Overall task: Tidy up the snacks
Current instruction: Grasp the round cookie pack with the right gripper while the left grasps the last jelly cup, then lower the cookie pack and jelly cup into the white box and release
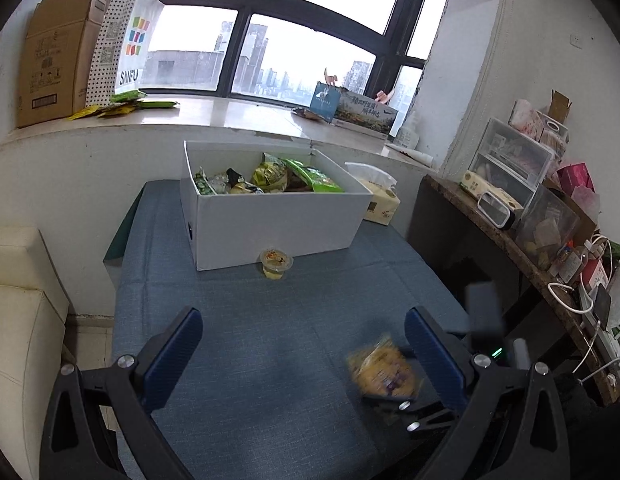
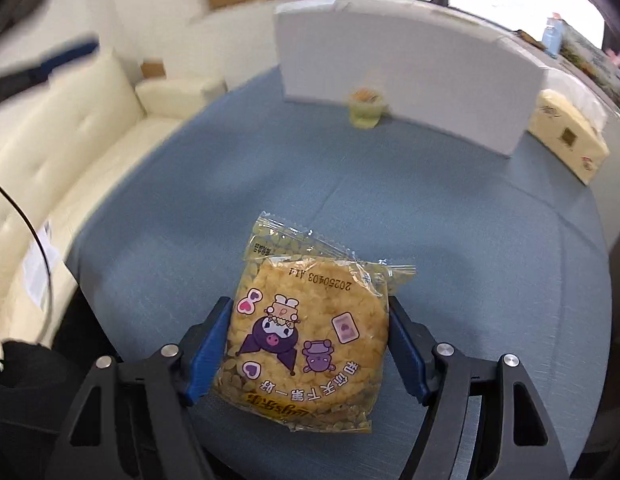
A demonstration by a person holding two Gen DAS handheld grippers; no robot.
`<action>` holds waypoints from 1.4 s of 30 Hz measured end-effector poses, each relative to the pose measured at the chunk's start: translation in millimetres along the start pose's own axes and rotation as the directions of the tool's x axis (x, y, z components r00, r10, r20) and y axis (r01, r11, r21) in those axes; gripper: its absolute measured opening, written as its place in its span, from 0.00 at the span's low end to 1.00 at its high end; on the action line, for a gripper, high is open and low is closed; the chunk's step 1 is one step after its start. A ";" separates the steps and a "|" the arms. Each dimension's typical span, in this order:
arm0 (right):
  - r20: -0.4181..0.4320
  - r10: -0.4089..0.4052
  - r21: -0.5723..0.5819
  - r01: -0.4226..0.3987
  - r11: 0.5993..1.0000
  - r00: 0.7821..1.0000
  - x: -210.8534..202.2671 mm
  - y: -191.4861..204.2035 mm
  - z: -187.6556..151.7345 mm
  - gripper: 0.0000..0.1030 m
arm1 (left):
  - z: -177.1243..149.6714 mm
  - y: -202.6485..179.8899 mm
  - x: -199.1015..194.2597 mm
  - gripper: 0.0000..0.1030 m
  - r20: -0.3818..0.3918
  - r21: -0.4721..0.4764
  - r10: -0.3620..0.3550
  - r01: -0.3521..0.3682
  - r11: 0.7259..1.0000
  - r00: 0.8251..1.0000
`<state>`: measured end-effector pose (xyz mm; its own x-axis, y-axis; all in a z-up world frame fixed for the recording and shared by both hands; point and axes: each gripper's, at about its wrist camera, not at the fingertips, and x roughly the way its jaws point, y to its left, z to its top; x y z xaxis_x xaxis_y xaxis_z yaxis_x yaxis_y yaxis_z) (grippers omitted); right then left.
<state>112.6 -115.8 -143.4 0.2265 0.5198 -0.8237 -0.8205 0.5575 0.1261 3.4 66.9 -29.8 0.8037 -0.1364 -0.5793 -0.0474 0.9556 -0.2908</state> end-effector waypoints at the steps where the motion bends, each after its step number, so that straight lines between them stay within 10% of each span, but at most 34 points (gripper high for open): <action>1: 0.023 0.001 0.019 -0.002 1.000 1.000 -6.9 -2.6 -0.4 0.75 | -0.1 -0.3 6.3 1.00 -0.009 0.003 0.007 -0.007 1.000 1.000; 13: 0.206 -0.060 0.218 0.014 0.976 0.977 -81.8 -50.4 -15.7 0.75 | 23.7 -5.1 164.3 1.00 -0.149 0.021 0.147 -0.146 0.989 0.978; 23: 0.263 -0.004 0.287 -0.074 0.955 0.965 -91.6 -65.9 -22.4 0.75 | 29.1 15.0 250.7 0.90 -0.222 0.068 0.312 -0.305 0.950 0.924; 24: 0.263 -0.008 0.289 -0.071 0.955 0.965 -90.6 -66.8 -22.2 0.75 | 28.2 18.4 252.4 0.56 -0.229 0.047 0.279 -0.275 0.960 0.933; 27: 0.259 -0.009 0.290 -0.069 0.955 0.966 -90.7 -66.1 -23.0 0.75 | 25.9 14.6 240.9 0.39 -0.169 0.067 0.269 -0.261 0.963 0.948; 42: 0.258 0.021 0.280 -0.095 0.955 0.966 -73.5 -70.4 -3.2 0.75 | 30.5 9.9 86.1 0.40 0.076 0.019 0.066 -0.067 0.998 0.995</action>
<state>152.0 -195.3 -93.5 0.3373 0.6804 -0.6506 -0.6585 0.6644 0.3535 90.2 72.5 -59.4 0.8417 -0.0531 -0.5373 -0.0900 0.9674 -0.2367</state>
